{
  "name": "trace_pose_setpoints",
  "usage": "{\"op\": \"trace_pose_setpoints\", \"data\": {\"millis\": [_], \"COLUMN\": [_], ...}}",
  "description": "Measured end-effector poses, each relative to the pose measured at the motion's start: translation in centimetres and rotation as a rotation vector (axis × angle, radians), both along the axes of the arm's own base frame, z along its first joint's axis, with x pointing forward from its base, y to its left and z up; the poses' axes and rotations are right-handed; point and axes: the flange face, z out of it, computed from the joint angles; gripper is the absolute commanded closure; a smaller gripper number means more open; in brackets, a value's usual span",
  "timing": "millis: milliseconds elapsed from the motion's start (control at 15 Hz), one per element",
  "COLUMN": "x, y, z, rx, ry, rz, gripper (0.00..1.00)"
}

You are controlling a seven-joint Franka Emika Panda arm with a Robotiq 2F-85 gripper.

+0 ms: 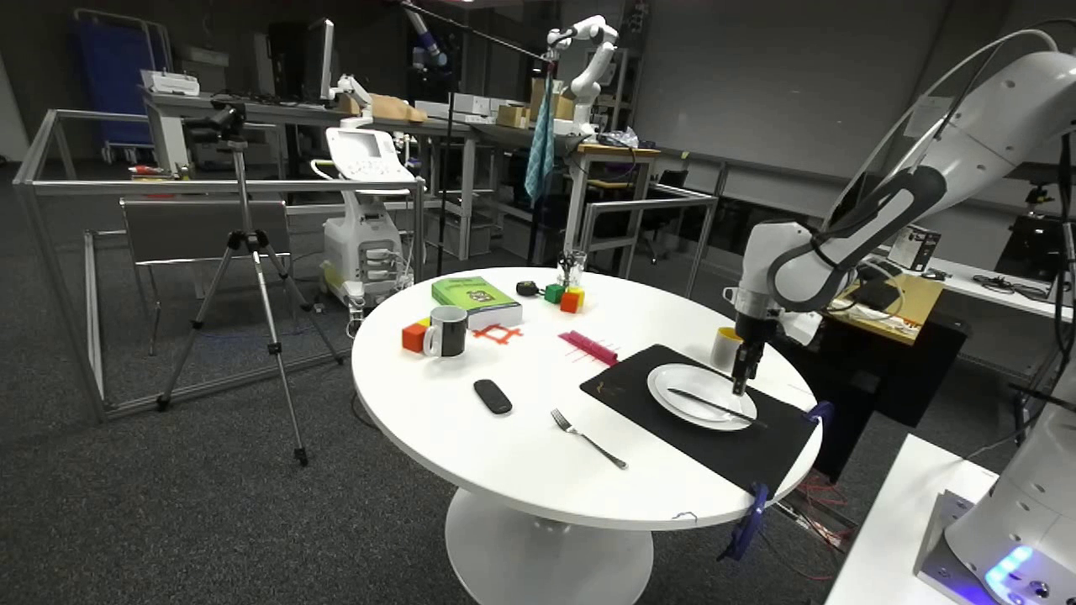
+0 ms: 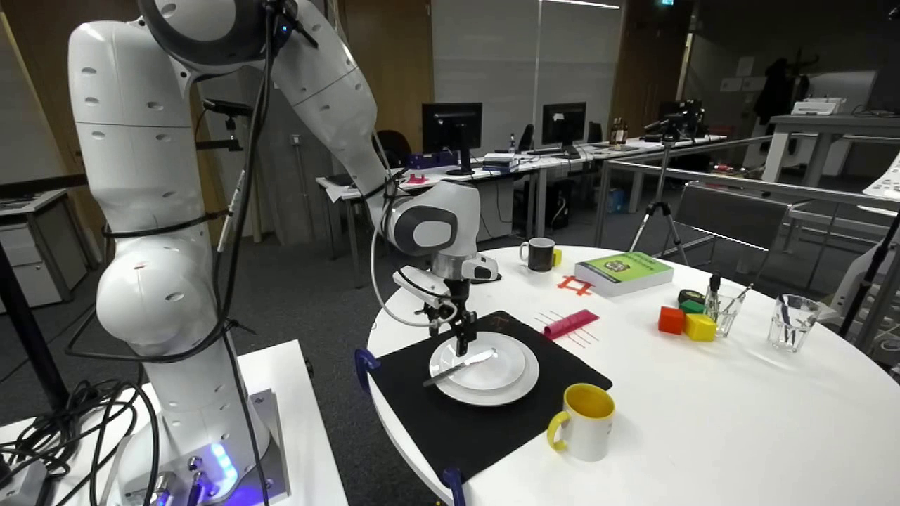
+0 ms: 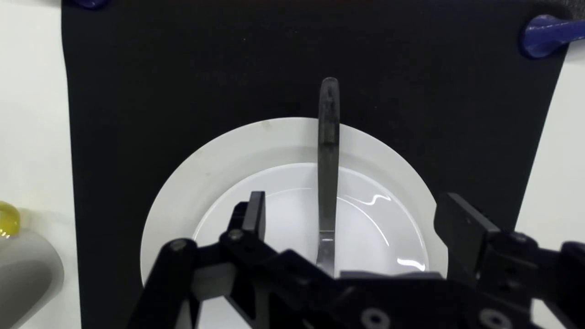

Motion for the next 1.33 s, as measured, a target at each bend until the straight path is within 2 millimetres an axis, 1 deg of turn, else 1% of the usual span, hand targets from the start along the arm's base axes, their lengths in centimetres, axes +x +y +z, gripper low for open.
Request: {"op": "trace_pose_setpoints", "data": {"millis": [333, 600, 933, 1333], "x": [1.2, 1.8, 2.6, 3.5], "y": [0.3, 0.3, 0.3, 0.5], "z": [-2.2, -3.6, -4.8, -5.7], "rx": [-0.014, -0.023, -0.030, -0.032], "ry": [0.032, 0.053, 0.067, 0.072], "rz": [-0.058, -0.068, -0.058, -0.052], "gripper": [0.00, 0.00, 0.00, 0.00]}}
